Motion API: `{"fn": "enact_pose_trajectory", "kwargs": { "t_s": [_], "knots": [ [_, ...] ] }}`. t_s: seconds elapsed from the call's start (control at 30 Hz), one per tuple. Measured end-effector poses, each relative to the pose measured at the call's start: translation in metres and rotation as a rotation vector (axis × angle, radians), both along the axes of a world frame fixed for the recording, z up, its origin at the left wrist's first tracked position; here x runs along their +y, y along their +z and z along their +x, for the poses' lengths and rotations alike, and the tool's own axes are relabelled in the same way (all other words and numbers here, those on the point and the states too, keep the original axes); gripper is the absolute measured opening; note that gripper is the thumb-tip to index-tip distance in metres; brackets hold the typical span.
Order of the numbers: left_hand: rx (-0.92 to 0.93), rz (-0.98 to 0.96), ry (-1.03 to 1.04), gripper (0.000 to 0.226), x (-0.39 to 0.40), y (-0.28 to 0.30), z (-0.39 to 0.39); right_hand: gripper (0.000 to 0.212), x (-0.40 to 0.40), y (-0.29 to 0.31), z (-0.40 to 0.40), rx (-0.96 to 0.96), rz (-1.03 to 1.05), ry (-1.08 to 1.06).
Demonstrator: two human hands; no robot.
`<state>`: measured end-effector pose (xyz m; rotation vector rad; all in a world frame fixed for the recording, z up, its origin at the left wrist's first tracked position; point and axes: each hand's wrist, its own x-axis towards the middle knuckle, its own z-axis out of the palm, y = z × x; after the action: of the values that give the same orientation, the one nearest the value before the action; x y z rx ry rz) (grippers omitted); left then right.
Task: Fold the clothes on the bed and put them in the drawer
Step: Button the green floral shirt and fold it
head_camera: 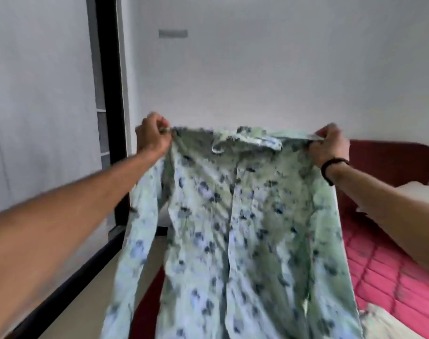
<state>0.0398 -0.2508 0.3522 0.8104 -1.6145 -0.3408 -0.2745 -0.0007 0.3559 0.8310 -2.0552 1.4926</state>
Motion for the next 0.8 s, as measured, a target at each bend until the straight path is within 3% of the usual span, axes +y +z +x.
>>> {"fn": "enact_pose_trajectory", "kwargs": {
  "t_s": [0.13,0.3,0.47,0.6,0.7,0.8],
  "knots": [
    [0.027,-0.186,-0.012,0.018,0.015,0.046,0.032,0.013,0.019,0.025,0.008,0.193,-0.146,0.036],
    [-0.026,-0.213,-0.083,0.015,0.067,0.009,0.101,0.010,0.085,-0.017,0.070,0.267,-0.150,0.138],
    [-0.227,-0.077,-0.169,0.012,0.114,-0.130,0.164,0.021,0.161,-0.141,0.134,0.166,-0.050,0.227],
    [-0.447,0.137,-0.244,0.048,0.149,-0.280,0.196,0.046,0.202,-0.275,0.161,-0.062,0.255,0.232],
    [-0.656,0.327,-0.260,0.057,0.164,-0.379,0.215,0.055,0.222,-0.366,0.170,-0.188,0.518,0.239],
    [-0.894,0.393,-0.236,0.051,0.179,-0.433,0.230,0.028,0.237,-0.408,0.184,-0.267,0.872,0.255]
  ]
}}
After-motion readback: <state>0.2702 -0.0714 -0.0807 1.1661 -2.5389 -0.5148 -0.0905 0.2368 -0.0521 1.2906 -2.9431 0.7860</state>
